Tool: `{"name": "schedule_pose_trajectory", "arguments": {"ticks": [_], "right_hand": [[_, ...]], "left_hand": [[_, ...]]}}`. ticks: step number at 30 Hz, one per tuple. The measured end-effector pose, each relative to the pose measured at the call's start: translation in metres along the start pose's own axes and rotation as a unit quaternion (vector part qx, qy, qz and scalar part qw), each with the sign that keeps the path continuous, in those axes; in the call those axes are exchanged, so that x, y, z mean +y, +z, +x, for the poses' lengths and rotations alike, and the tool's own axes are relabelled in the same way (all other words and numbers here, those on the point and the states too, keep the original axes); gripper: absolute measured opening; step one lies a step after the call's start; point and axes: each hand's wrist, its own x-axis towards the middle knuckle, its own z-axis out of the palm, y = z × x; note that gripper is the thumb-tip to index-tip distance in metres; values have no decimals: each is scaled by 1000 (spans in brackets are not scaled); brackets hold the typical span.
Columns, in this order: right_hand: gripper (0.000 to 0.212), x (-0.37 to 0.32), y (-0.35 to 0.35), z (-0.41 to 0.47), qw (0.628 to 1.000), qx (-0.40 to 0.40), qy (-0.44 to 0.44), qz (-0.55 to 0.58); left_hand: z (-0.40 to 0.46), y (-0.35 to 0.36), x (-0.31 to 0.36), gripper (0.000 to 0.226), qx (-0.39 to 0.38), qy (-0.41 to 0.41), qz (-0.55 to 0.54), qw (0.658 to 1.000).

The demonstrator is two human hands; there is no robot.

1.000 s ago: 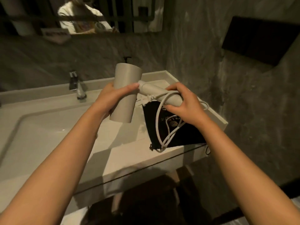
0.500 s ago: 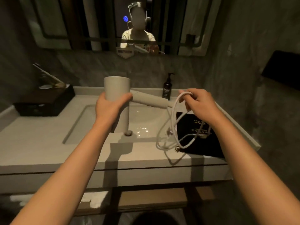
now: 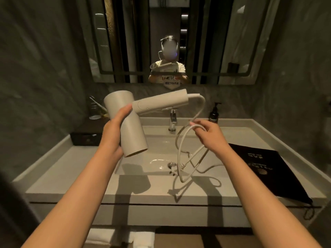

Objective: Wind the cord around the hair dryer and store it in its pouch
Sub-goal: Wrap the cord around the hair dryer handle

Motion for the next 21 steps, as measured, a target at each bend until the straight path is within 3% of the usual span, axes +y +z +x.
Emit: {"name": "schedule_pose_trajectory", "arguments": {"ticks": [2,8,14,16,19,21], "right_hand": [[24,-4,14,-3,1000,3,-10,3],[25,-9,49,-22,992,-92,-14,80],[29,-8,56,-37,955,-247,23,160],[22,-8,54,-42,964,-243,26,104],[12,-10,46,-52,984,-165,-1,-69],[19,-14,39,-60,951,-118,-80,-275]], "left_hand": [[-1,-4,9,41,-28,-19,-42,999],[2,1,19,50,-42,-31,-94,994],[5,12,11,87,12,9,-64,998],[6,17,10,83,60,45,-54,996],[12,20,11,85,127,138,11,982],[16,21,11,86,142,220,99,960]]}}
